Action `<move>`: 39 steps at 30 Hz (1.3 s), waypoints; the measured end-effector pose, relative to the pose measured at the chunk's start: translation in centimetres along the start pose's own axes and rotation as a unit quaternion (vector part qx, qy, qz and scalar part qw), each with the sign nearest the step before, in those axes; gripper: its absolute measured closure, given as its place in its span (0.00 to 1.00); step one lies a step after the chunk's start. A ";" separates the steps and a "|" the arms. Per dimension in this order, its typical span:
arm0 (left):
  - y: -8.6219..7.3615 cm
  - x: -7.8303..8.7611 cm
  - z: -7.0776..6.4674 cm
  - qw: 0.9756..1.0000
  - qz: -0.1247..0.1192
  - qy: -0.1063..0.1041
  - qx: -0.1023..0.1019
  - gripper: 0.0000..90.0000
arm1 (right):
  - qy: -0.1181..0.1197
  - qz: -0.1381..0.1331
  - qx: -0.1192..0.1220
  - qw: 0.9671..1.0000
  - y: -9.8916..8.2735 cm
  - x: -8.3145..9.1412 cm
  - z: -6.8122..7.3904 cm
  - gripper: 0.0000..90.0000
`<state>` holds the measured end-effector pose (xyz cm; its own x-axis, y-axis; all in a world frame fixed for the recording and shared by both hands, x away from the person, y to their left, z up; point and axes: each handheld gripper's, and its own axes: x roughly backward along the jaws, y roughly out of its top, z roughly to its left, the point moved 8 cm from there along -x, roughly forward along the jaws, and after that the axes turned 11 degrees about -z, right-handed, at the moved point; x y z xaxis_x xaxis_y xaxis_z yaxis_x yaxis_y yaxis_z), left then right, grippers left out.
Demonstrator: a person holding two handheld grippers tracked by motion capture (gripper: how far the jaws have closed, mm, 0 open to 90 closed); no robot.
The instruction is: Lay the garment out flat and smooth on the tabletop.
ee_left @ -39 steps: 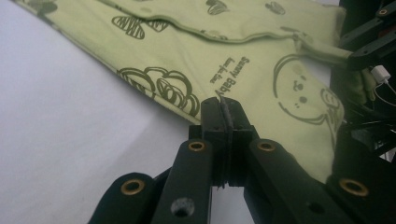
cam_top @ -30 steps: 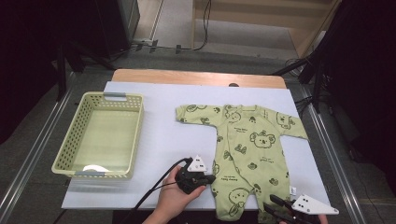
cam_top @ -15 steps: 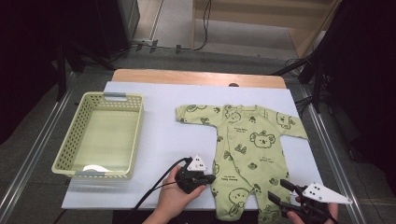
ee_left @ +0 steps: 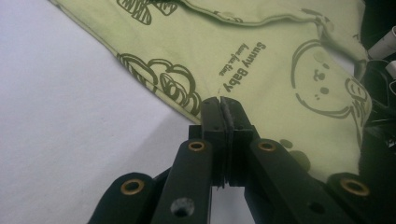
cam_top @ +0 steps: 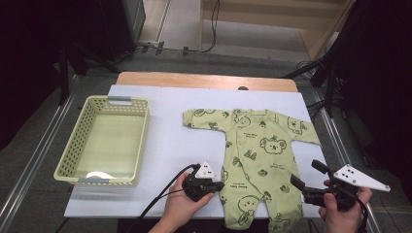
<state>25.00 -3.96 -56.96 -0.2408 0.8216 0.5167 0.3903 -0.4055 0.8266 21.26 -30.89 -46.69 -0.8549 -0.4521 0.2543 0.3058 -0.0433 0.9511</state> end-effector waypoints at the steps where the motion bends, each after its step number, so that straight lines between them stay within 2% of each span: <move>1: 0.0 0.0 0.0 1.000 0.000 0.000 0.000 0.99 | 0.002 -0.002 -0.004 1.000 0.3 -0.1 -0.1 0.00; 7: 0.0 0.0 0.0 1.000 -0.002 0.000 -0.001 0.99 | -0.025 0.000 0.006 1.000 1.7 -0.7 -1.4 0.00; 11: 0.0 0.0 0.0 1.000 0.000 -0.001 0.000 0.99 | -0.037 -0.012 0.011 0.999 1.9 -0.9 -2.7 0.00; 15: 0.0 0.0 0.0 1.000 0.002 -0.001 -0.001 0.99 | -0.060 -0.014 0.015 0.998 1.4 -1.0 -4.4 0.00; 20: 0.0 0.0 0.1 1.000 0.002 -0.001 -0.001 0.99 | -0.063 -0.027 0.005 0.998 0.6 -0.7 -5.8 0.00; 25: 0.0 0.0 0.0 1.000 0.002 0.000 -0.002 0.99 | -0.075 -0.034 -0.003 0.997 -1.4 -0.7 -6.7 0.00; 30: 0.0 0.0 0.0 1.000 -0.002 0.001 -0.003 0.99 | -0.075 -0.030 -0.006 0.997 -3.0 -0.8 -6.9 0.00; 33: 0.0 0.0 0.0 1.000 -0.001 0.001 -0.004 0.99 | -0.066 -0.028 -0.002 0.997 -3.7 -1.0 -6.6 0.00; 39: 0.0 0.0 0.0 1.000 -0.001 0.001 -0.004 0.99 | -0.070 -0.023 0.011 0.997 -4.1 -0.9 -6.7 0.00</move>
<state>24.97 -3.99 -56.98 -0.2435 0.8213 0.5159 0.3820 -0.4077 0.8294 23.56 -36.24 -51.98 -0.9187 -0.3212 0.2299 0.2561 -0.0413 0.9658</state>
